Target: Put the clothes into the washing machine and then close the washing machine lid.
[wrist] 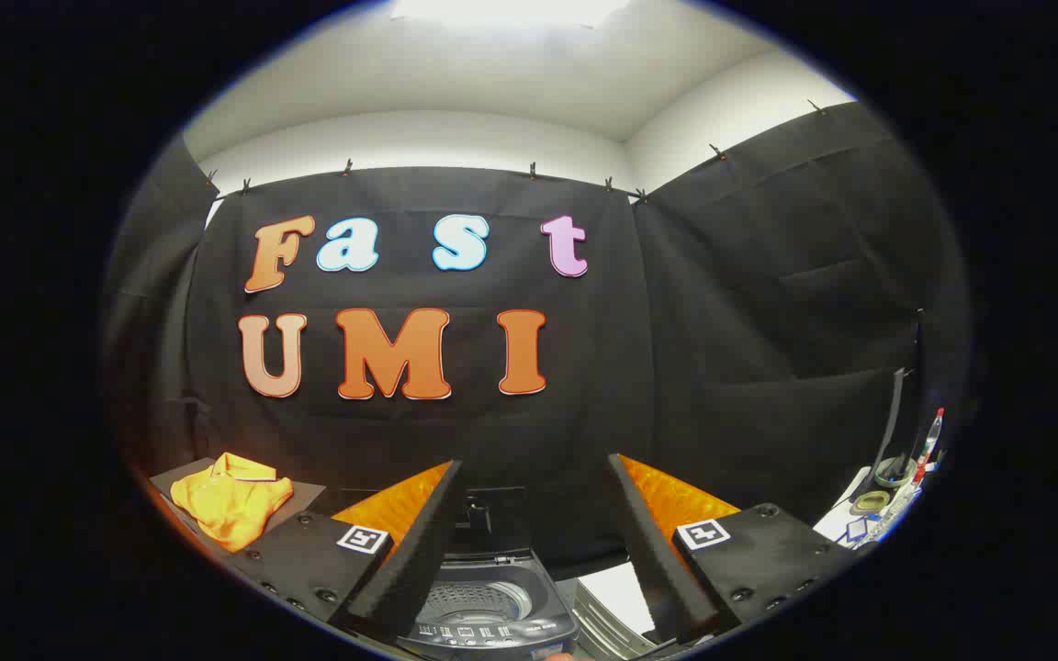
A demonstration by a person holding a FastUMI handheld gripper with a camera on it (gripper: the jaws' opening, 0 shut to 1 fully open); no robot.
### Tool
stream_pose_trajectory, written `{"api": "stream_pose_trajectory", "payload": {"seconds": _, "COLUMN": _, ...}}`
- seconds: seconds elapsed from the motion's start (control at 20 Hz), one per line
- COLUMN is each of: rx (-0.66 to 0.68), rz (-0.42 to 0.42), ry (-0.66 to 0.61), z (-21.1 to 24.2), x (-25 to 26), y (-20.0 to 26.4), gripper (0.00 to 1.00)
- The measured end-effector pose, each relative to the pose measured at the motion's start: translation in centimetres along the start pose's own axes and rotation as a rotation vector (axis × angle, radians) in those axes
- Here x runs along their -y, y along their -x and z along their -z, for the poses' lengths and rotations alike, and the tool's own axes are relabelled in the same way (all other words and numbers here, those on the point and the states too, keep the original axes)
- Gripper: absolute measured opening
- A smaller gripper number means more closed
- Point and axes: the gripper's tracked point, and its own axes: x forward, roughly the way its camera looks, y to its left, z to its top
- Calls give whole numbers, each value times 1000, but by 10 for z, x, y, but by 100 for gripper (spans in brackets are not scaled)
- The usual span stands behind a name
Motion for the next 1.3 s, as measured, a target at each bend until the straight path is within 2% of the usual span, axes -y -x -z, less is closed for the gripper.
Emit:
{"api": "stream_pose_trajectory", "payload": {"seconds": 0.35, "rx": -17, "rz": -11, "ry": -11, "z": 8, "x": -5, "y": -5, "gripper": 98}}
{"api": "stream_pose_trajectory", "payload": {"seconds": 0.65, "rx": 16, "rz": -15, "ry": 5, "z": -16, "x": -5, "y": 2, "gripper": 98}}
{"api": "stream_pose_trajectory", "payload": {"seconds": 1.3, "rx": 38, "rz": -6, "ry": -4, "z": -28, "x": -7, "y": 22, "gripper": 98}}
